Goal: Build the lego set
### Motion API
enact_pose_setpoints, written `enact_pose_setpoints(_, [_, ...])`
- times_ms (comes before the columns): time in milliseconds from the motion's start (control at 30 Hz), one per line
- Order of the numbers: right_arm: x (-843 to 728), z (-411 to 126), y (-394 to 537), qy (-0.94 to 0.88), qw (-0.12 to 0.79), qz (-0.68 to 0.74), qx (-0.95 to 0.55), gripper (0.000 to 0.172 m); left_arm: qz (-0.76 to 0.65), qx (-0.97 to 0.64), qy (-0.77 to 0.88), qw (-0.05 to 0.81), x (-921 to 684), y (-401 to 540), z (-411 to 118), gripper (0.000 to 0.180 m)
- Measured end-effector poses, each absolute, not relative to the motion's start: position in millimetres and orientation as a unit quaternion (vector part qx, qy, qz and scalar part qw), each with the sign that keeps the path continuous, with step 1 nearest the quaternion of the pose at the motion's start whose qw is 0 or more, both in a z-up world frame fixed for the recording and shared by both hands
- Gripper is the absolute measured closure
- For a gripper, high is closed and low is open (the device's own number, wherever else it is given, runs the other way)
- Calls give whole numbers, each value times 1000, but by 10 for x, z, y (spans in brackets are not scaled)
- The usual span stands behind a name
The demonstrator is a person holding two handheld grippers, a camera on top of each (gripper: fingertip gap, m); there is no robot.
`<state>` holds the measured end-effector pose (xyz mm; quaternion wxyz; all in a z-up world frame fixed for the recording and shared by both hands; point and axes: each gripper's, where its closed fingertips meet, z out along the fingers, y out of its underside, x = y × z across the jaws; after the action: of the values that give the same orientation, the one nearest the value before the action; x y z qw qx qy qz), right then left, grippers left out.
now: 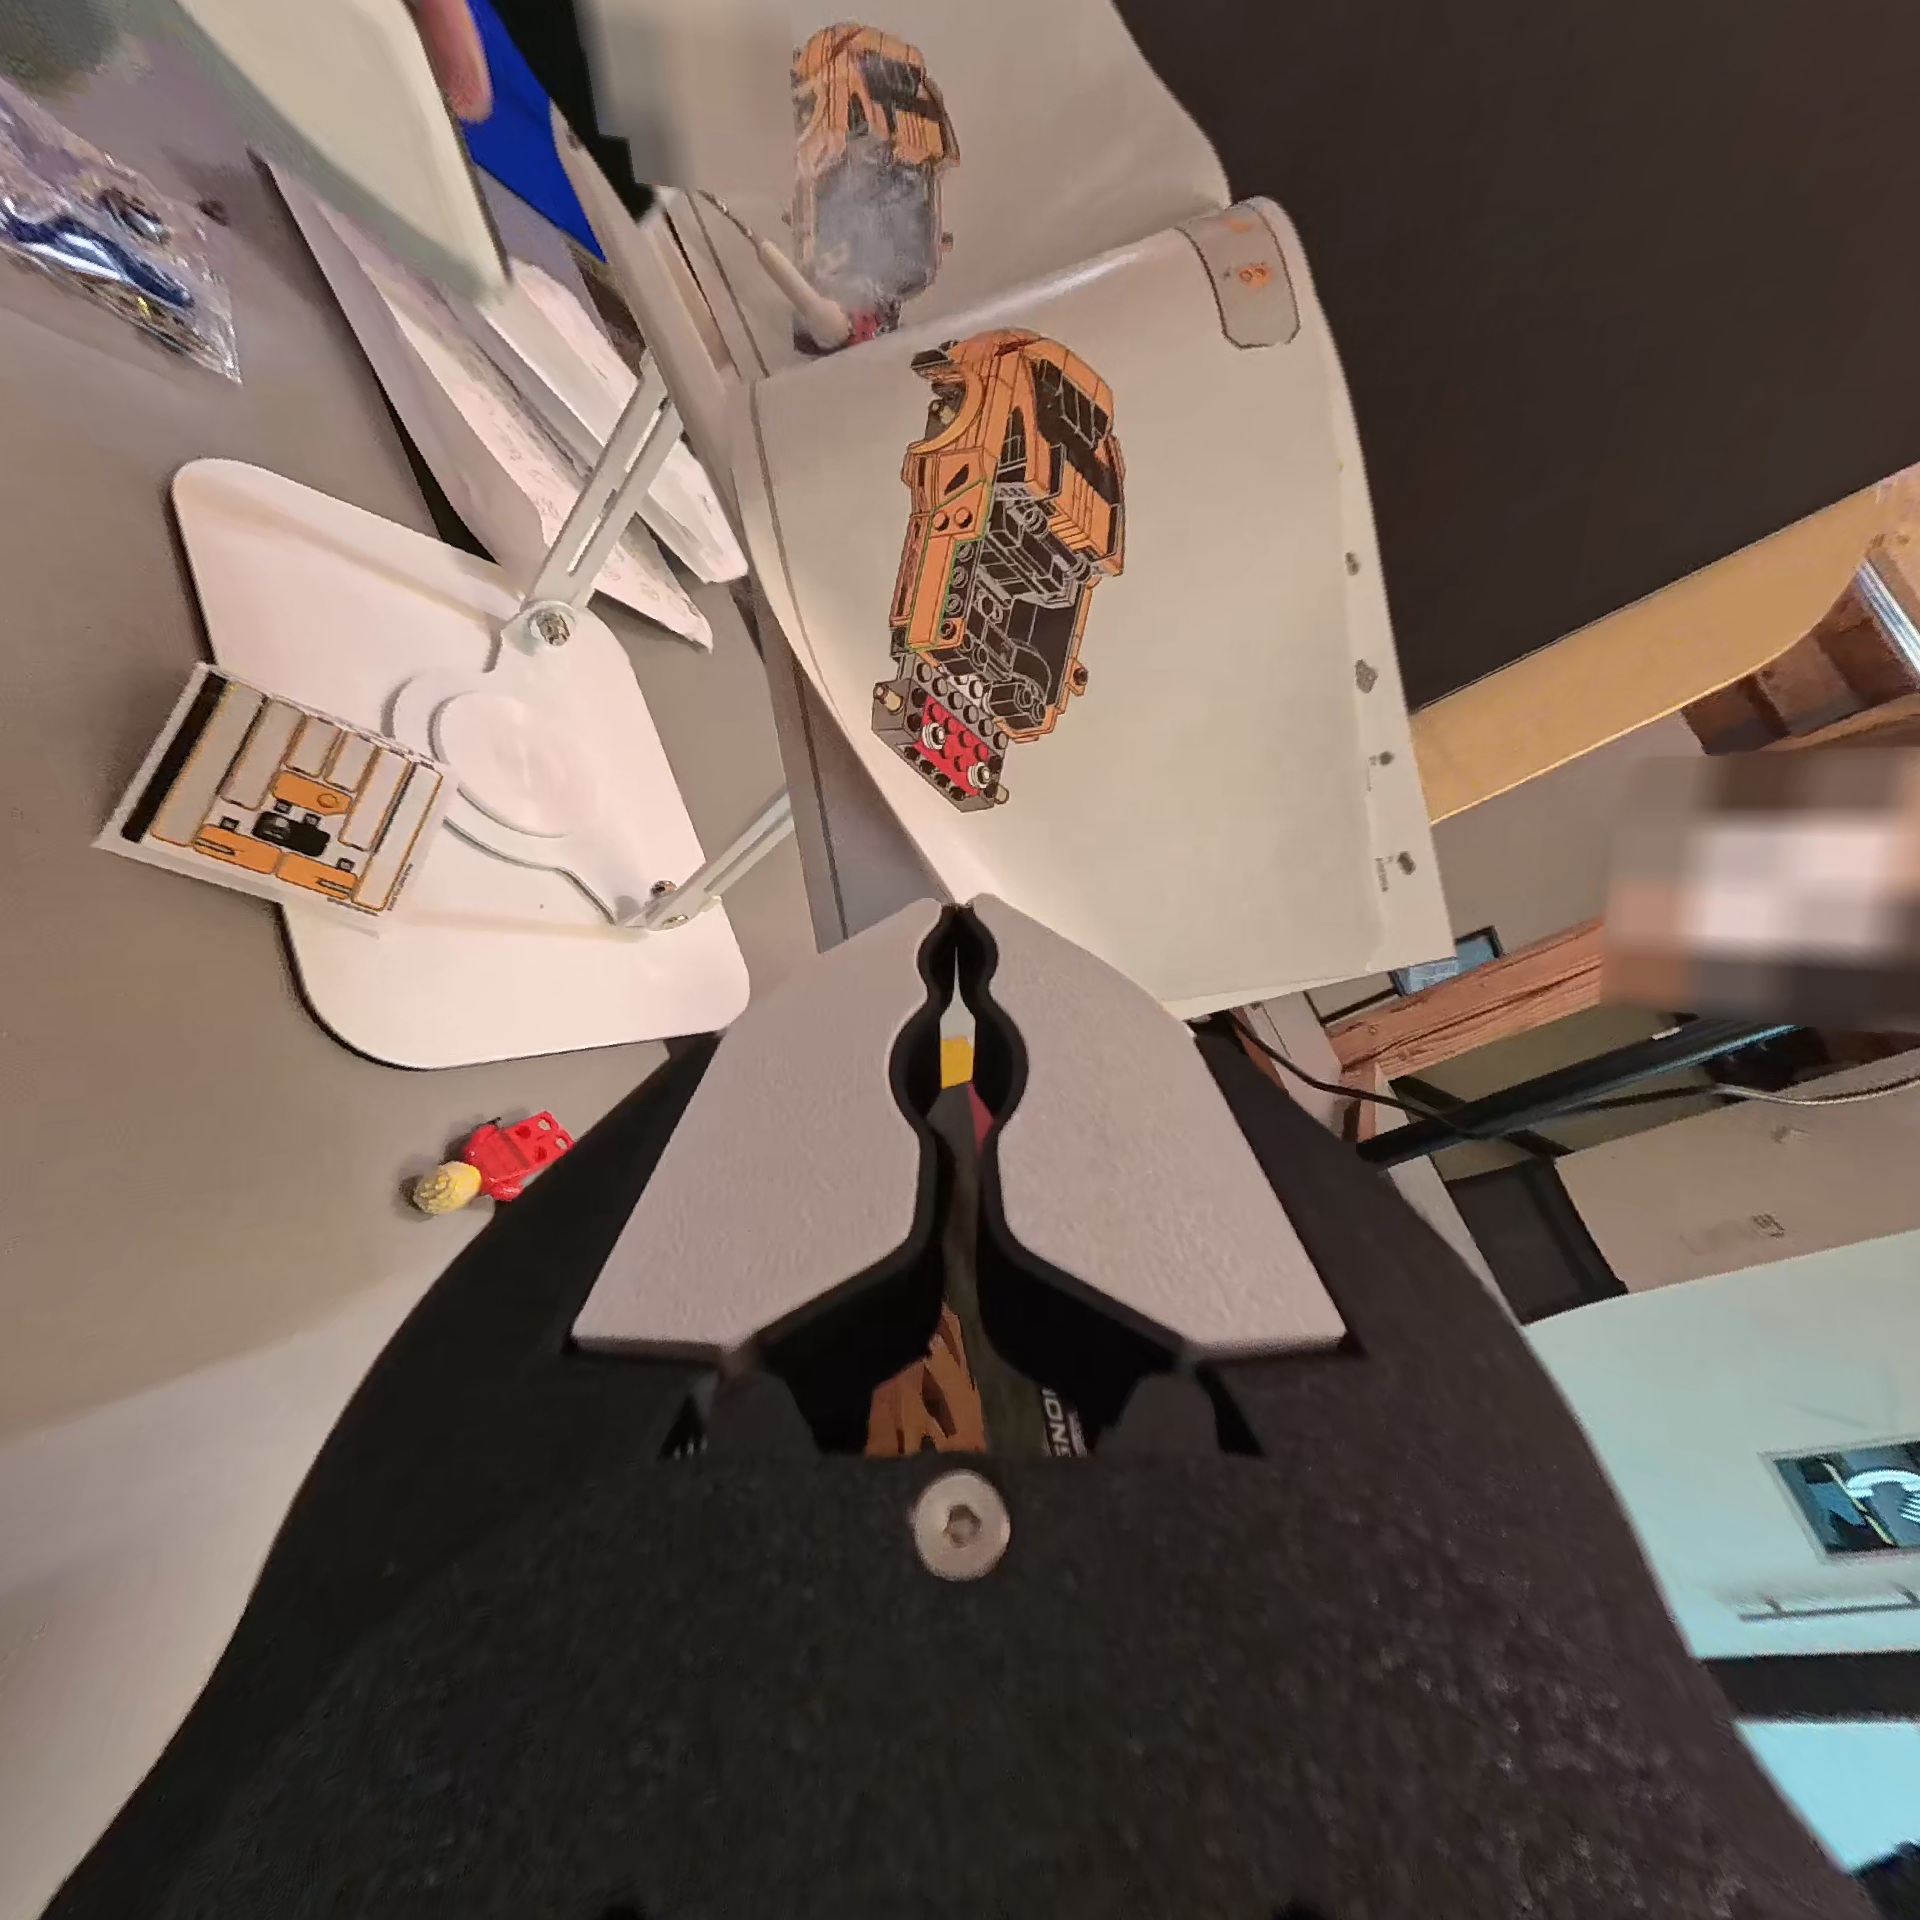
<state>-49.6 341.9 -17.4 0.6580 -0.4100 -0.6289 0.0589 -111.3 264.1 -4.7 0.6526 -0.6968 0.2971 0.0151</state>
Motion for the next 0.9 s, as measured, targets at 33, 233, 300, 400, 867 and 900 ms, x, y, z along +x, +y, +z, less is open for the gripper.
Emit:
enact_pose_setpoints(33, [-497, -144, 3406, -626, 659, 67, -412, 172, 29, -695, 309, 649, -1080, 2684, -33, 151])
enact_pose_setpoints(233, [-507, 60, 3258, -617, 652, 126, -422, 172, 76, -686, 367, 623, -870, 2932, 49, 154])
enact_pose_setpoints(300, [-521, 137, 3179, -616, 648, 147, -422, 172, 91, -683, 381, 616, -820, 3009, 75, 155])
enact_pose_setpoints(400, [-556, 251, 3067, -613, 650, 164, -418, 172, 110, -682, 396, 605, -781, 3117, 66, 156])
enact_pose_setpoints(867, [-554, 732, 2778, -470, 632, 403, -466, 143, -266, -672, 159, 672, -1042, 2843, 413, 180])
enact_pose_setpoints(900, [-600, 694, 2785, -464, 610, 424, -483, 138, -289, -668, 142, 671, -1081, 2836, 416, 180])
